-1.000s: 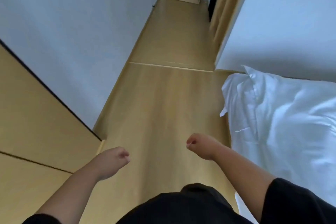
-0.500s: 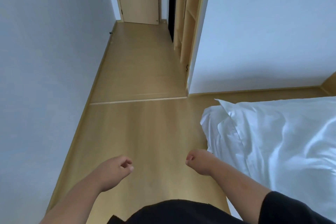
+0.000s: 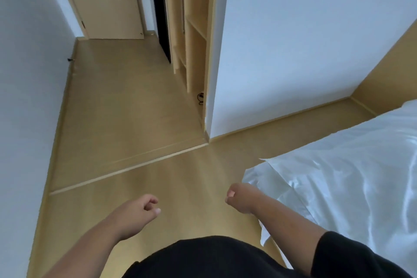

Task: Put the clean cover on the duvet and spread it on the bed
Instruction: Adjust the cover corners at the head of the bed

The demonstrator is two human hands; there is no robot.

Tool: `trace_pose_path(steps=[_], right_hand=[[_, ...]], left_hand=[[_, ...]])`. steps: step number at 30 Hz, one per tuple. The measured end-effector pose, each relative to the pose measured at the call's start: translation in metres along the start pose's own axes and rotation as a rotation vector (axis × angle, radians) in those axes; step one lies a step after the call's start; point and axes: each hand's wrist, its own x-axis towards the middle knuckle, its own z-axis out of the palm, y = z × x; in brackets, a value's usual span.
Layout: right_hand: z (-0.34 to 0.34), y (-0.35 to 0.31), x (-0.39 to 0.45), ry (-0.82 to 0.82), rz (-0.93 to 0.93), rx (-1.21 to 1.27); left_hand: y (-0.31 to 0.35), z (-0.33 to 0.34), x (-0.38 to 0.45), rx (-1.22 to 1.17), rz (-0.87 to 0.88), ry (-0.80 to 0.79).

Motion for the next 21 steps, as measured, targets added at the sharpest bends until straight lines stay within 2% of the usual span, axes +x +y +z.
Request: trace_pose_path(steps=[5,9,13,17,21], right_hand=[[-0.06,0.017,0.036,0.086,0.171,0.158],[-0.097,0.053,0.082,0.109,0.277,0.228],[-0.141,0.094,0.15,0.103,0.337,0.328],[-0.22,0.133,0.219,0.098,0.313,0.389],[-0.33,0.167,0.265,0.185,0.299,0.382]], left_hand=[[0.082,-0.059,0.12,0.102,0.1,-0.161],[0.16,-0.061,0.21,0.172,0.221,-0.281],[0.234,-0.056,0.297,0.283,0.268,-0.378],[0.31,-0.065,0.374,0.34,0.271,-0.387],[0.405,-0.085,0.43,0.368,0.337,-0.369]])
